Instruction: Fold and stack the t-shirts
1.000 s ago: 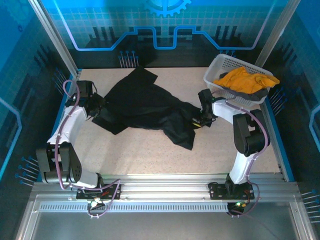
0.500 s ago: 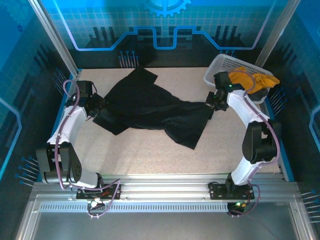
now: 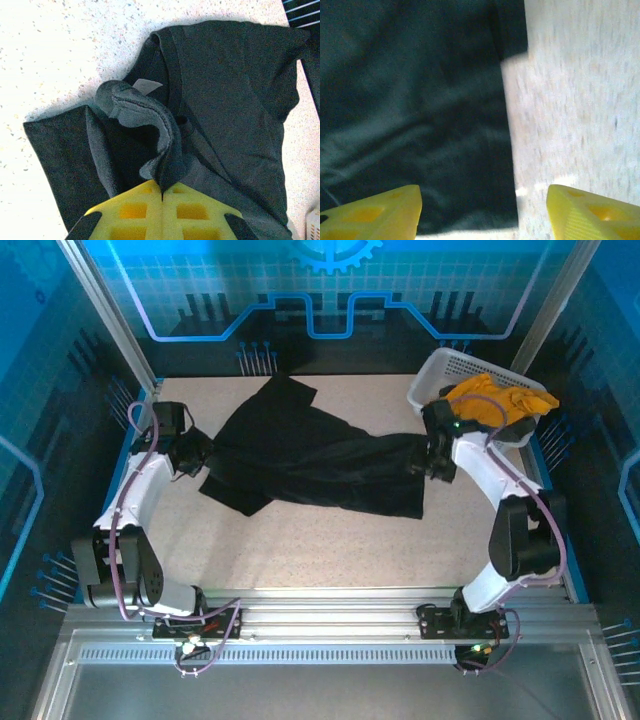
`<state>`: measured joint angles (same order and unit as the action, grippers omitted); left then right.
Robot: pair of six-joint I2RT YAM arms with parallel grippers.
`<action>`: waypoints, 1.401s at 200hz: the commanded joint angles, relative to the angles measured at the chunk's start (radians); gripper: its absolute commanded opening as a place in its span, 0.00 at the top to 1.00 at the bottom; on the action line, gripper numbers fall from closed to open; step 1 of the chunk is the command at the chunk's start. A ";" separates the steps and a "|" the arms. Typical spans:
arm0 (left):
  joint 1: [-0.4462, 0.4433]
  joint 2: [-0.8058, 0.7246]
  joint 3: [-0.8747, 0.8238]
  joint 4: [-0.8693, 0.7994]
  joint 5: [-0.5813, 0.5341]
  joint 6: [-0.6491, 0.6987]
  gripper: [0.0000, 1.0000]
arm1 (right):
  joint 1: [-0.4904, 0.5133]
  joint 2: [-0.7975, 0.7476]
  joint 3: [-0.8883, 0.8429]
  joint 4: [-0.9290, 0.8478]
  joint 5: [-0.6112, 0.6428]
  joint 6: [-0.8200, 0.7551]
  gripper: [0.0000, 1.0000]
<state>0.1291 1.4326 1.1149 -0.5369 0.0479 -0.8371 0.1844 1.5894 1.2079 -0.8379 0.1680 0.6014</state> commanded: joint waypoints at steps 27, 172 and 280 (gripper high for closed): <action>0.000 -0.019 -0.024 0.000 0.044 -0.006 1.00 | 0.021 -0.204 -0.262 -0.020 -0.069 0.149 0.37; -0.008 0.019 -0.004 0.020 0.060 -0.014 1.00 | -0.030 0.135 -0.218 0.196 -0.225 0.256 0.75; -0.008 -0.007 -0.024 0.015 0.064 -0.027 1.00 | -0.036 0.088 -0.119 0.012 -0.208 0.142 0.36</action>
<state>0.1272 1.4475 1.0966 -0.5266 0.0879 -0.8406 0.1513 1.7271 1.1164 -0.7757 -0.0364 0.7700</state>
